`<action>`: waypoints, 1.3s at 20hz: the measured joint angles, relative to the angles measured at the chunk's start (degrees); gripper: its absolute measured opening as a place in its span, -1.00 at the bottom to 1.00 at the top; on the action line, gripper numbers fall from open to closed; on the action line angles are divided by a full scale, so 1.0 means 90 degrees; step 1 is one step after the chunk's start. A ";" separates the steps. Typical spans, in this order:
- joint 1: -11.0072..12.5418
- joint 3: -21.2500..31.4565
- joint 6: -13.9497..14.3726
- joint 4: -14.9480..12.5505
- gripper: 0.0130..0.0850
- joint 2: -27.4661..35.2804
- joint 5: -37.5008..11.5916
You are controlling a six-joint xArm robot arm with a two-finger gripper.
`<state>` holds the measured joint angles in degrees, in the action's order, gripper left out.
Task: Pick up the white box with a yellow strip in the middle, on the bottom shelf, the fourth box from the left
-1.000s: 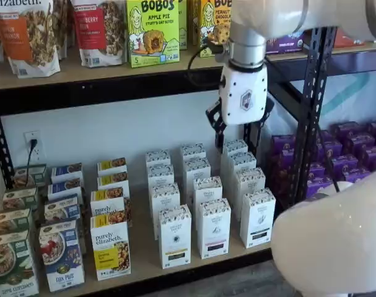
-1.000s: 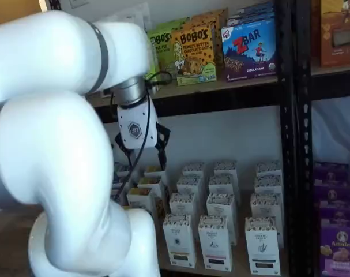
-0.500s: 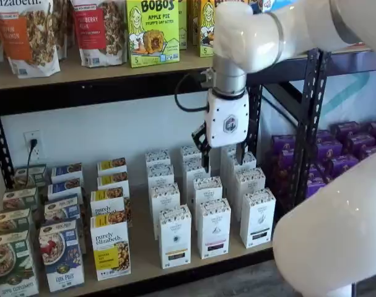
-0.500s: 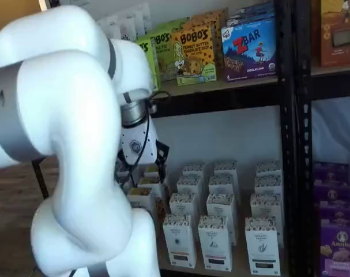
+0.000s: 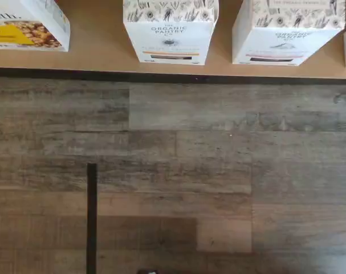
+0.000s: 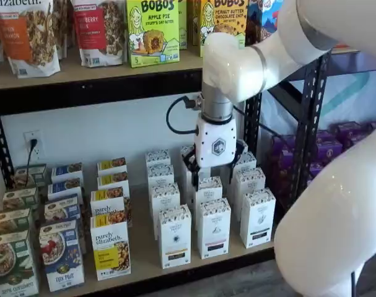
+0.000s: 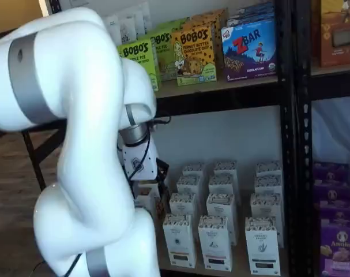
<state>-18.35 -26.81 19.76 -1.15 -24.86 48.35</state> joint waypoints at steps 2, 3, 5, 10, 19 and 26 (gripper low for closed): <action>-0.0014 0.0053 -0.0037 0.0076 1.00 0.0255 -0.0367; -0.0018 0.0079 -0.0066 0.0118 1.00 0.0351 -0.0537; -0.0018 0.0102 -0.0073 0.0128 1.00 0.0572 -0.0846; -0.0024 0.0038 -0.0048 0.0090 1.00 0.1213 -0.1522; -0.0222 -0.0299 0.0461 -0.0281 1.00 0.2354 -0.2477; -0.0357 -0.0656 0.0544 -0.0215 1.00 0.3209 -0.2925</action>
<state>-21.56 -32.71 24.66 -3.08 4.02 22.03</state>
